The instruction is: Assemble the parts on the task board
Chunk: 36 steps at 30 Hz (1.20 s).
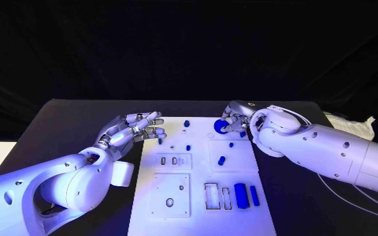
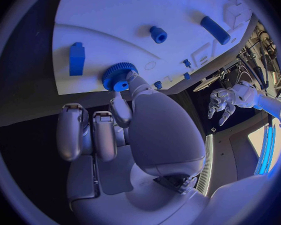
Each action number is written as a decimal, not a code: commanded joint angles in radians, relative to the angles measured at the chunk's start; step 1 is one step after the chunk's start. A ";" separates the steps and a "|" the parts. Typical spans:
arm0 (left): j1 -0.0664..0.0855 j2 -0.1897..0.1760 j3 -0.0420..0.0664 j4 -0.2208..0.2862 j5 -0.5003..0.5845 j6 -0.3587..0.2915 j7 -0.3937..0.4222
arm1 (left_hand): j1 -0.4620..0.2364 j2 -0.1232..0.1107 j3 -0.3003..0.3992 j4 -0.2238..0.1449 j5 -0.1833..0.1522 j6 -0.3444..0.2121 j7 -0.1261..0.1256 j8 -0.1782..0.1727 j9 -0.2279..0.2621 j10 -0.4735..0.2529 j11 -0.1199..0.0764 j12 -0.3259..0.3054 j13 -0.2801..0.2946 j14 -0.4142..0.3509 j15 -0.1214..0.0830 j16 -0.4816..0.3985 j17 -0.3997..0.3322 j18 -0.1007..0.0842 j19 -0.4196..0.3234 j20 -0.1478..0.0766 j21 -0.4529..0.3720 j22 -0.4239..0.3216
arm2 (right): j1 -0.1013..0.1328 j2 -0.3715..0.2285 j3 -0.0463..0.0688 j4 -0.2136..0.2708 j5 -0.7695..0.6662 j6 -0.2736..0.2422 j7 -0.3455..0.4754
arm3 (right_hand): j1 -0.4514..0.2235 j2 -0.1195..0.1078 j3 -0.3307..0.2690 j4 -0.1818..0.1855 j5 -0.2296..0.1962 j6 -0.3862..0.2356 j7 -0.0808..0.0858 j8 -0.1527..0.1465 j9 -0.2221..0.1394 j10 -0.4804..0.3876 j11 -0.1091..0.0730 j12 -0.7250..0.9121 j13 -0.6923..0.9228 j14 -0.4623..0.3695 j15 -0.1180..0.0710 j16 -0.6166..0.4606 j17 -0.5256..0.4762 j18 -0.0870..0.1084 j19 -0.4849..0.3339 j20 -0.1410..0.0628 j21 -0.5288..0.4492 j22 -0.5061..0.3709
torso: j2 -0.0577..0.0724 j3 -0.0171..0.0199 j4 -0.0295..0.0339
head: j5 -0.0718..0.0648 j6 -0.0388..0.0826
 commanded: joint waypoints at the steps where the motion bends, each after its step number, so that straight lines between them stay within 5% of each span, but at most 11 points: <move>1: 0.001 0.003 0.001 0.000 0.002 0.020 0.005 | -0.003 0.011 -0.001 -0.005 -0.003 0.000 0.007 -0.003 -0.001 0.000 0.006 -0.007 -0.001 0.000 0.005 -0.003 0.001 0.009 0.004 0.001 0.007 0.001 | -0.004 0.001 -0.001 0.027 -0.073 -0.122 0.009 | 0.034 0.035 0.016 -0.005 0.018 0.047 -0.023 0.021 0.021 0.035 -0.022 0.032 0.016 0.074 -0.010 0.008 0.077 -0.009 0.011 -0.002 0.007 0.012 | 0.000 -0.0002 0.0012 | 0.000 0.003; 8: 0.001 0.004 0.001 -0.001 0.002 0.021 0.006 | -0.003 0.011 -0.001 -0.005 -0.003 0.000 0.007 -0.003 -0.001 0.000 0.006 -0.007 -0.001 0.000 0.005 -0.003 0.001 0.009 0.004 0.001 0.007 0.001 | -0.004 0.011 -0.001 0.101 -0.107 -0.191 0.001 | 0.028 0.035 0.033 -0.008 0.039 0.052 -0.025 0.018 0.024 0.038 -0.024 0.038 0.026 0.075 -0.013 0.010 0.084 -0.011 0.016 -0.007 0.011 0.020 | -0.001 -0.0011 0.0021 | 0.000 0.005; 15: 0.001 0.007 0.001 -0.002 0.002 0.022 0.005 | -0.003 0.011 -0.001 -0.005 -0.003 0.000 0.007 -0.003 -0.001 0.000 0.006 -0.007 -0.001 0.000 0.005 -0.003 0.001 0.009 0.004 0.001 0.007 0.001 | -0.004 0.064 -0.002 0.135 -0.127 -0.169 -0.012 | 0.013 0.031 0.040 -0.003 0.041 0.047 -0.023 0.011 0.024 0.035 -0.022 0.031 0.026 0.074 -0.012 0.009 0.080 -0.011 0.015 -0.007 0.011 0.020 | 0.000 -0.0018 0.0043 | 0.003 0.005; 36: 0.001 0.012 0.001 -0.005 0.002 0.023 0.004 | -0.003 0.011 -0.001 -0.005 -0.003 0.000 0.007 -0.003 -0.001 0.000 0.006 -0.007 -0.001 0.000 0.005 -0.003 0.001 0.009 0.004 0.001 0.007 0.001 | -0.014 0.196 -0.025 0.040 -0.138 -0.075 -0.022 | -0.001 0.025 0.048 0.000 0.033 0.038 -0.019 0.000 0.024 0.028 -0.019 0.016 0.021 0.072 -0.010 0.006 0.073 -0.010 0.011 -0.006 0.009 0.016 | -0.001 -0.0001 0.0046 | 0.011 -0.002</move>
